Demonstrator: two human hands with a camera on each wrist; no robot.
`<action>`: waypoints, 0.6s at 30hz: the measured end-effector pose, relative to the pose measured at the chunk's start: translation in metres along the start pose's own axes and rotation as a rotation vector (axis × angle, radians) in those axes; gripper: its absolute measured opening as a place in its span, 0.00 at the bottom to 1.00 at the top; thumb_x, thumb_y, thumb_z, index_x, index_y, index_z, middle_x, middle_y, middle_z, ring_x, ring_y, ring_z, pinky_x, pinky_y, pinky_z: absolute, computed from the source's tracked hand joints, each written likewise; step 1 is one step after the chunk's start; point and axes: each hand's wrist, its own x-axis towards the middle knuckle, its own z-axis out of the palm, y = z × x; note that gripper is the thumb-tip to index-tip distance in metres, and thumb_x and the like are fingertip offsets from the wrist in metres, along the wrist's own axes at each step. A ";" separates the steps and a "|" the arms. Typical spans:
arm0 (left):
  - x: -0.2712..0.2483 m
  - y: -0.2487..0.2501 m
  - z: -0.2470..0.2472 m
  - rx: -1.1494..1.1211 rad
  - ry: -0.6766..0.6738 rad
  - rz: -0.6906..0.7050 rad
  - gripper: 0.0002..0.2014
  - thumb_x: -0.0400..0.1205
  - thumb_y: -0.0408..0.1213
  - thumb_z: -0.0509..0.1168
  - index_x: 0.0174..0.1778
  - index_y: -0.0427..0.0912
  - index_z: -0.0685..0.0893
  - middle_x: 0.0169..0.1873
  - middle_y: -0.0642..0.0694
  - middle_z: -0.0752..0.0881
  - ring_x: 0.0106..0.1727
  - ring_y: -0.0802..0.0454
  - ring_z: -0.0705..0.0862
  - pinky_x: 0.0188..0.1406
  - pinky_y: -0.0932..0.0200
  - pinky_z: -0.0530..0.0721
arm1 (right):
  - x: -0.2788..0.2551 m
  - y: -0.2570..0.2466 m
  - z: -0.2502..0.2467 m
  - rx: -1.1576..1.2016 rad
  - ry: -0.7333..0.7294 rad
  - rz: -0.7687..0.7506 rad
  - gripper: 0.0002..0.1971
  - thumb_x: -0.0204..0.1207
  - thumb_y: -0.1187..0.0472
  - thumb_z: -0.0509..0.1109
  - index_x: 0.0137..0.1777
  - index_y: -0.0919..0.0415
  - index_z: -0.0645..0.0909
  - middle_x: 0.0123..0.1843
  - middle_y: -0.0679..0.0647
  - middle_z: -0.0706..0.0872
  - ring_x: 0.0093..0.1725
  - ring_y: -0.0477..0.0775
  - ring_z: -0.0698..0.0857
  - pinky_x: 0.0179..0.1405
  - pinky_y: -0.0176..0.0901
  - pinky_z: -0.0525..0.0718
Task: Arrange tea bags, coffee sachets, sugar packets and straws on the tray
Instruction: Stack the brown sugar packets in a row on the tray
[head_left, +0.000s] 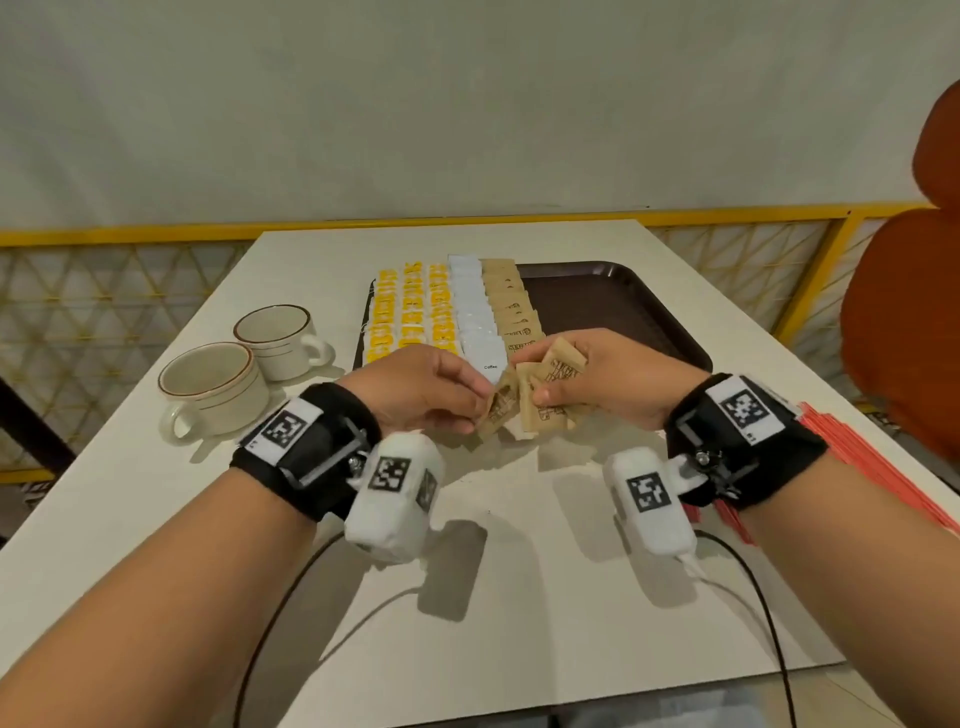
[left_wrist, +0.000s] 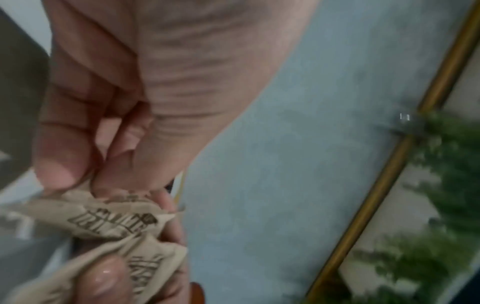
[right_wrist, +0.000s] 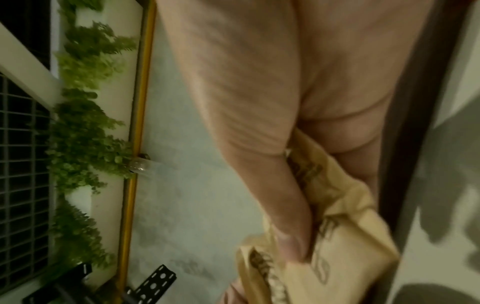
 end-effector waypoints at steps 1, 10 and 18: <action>-0.001 0.002 -0.001 -0.073 -0.003 0.005 0.09 0.77 0.18 0.66 0.40 0.35 0.86 0.29 0.43 0.88 0.30 0.53 0.87 0.32 0.63 0.88 | 0.002 -0.003 0.001 -0.009 -0.034 -0.015 0.17 0.72 0.72 0.75 0.59 0.57 0.84 0.57 0.60 0.89 0.56 0.55 0.88 0.60 0.48 0.86; 0.001 -0.007 0.023 -0.409 0.250 0.186 0.03 0.79 0.33 0.69 0.44 0.38 0.86 0.34 0.42 0.88 0.33 0.52 0.86 0.35 0.60 0.87 | 0.023 0.001 0.013 0.410 0.059 -0.026 0.08 0.75 0.74 0.70 0.53 0.70 0.83 0.45 0.61 0.91 0.42 0.55 0.91 0.42 0.46 0.91; 0.013 -0.025 0.039 -0.529 0.335 0.101 0.09 0.84 0.40 0.63 0.50 0.41 0.86 0.36 0.43 0.90 0.33 0.51 0.85 0.31 0.58 0.85 | 0.019 0.015 0.025 0.456 0.096 0.046 0.10 0.74 0.71 0.71 0.55 0.72 0.83 0.54 0.70 0.88 0.48 0.65 0.88 0.52 0.62 0.85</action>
